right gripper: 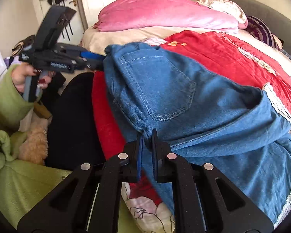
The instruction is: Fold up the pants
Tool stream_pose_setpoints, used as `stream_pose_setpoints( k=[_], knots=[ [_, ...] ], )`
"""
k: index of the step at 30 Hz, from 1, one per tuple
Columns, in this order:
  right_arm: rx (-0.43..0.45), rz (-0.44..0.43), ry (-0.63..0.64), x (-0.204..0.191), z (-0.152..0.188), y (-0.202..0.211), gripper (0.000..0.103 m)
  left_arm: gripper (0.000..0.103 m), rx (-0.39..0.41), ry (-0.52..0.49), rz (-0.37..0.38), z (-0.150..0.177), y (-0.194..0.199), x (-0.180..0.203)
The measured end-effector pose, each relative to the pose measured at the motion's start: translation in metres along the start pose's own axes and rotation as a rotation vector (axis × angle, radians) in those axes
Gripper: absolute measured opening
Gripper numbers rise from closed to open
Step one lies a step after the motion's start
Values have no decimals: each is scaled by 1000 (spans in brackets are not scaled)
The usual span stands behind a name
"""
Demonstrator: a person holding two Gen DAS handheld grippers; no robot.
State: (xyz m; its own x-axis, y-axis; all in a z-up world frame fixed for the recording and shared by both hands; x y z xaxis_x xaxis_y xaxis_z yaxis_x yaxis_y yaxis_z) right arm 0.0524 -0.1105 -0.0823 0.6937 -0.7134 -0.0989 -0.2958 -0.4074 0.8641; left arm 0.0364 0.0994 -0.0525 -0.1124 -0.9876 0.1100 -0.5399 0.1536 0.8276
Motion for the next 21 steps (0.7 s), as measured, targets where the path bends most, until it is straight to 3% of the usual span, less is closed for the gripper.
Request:
stream_pose_setpoints(
  k=[4,7,10,14,17,21],
  knots=[
    [-20,-13,-10,-4,7,-10,4,42,70,43,-12,-10,30,-10],
    [-48,-9,-6,-7,9,-19,6,41,92,1,54,-29,29,13],
    [-86,-17,-28,-8,12,-21,14,41,21,-57,120,-38,-6,45],
    [-29,-13,-30,-9,4,7,17,41,-78,-83,77,-26,-48,50],
    [64,8,-60,1,-14,21,36,40,-73,-76,79,-22,-50,50],
    [3,-2,-111,13,-21,-14,38,41,-67,-81,69,-19,-50,52]
  ],
)
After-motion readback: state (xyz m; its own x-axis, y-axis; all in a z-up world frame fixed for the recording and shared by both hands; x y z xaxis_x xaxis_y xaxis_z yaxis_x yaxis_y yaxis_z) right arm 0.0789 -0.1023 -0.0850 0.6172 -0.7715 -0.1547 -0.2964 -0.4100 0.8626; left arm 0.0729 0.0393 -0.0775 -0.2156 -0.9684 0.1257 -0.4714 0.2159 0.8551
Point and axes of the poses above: each gripper's, at about its wrist camera, not at the fingertips, and y roughly against the way its jaws point, x to its right, z to its underside, the point moved 6 cm from there along -y, roughly the way its jaws point, and after that the axes turned 7 degrees about -x, right-handed, at the moved point
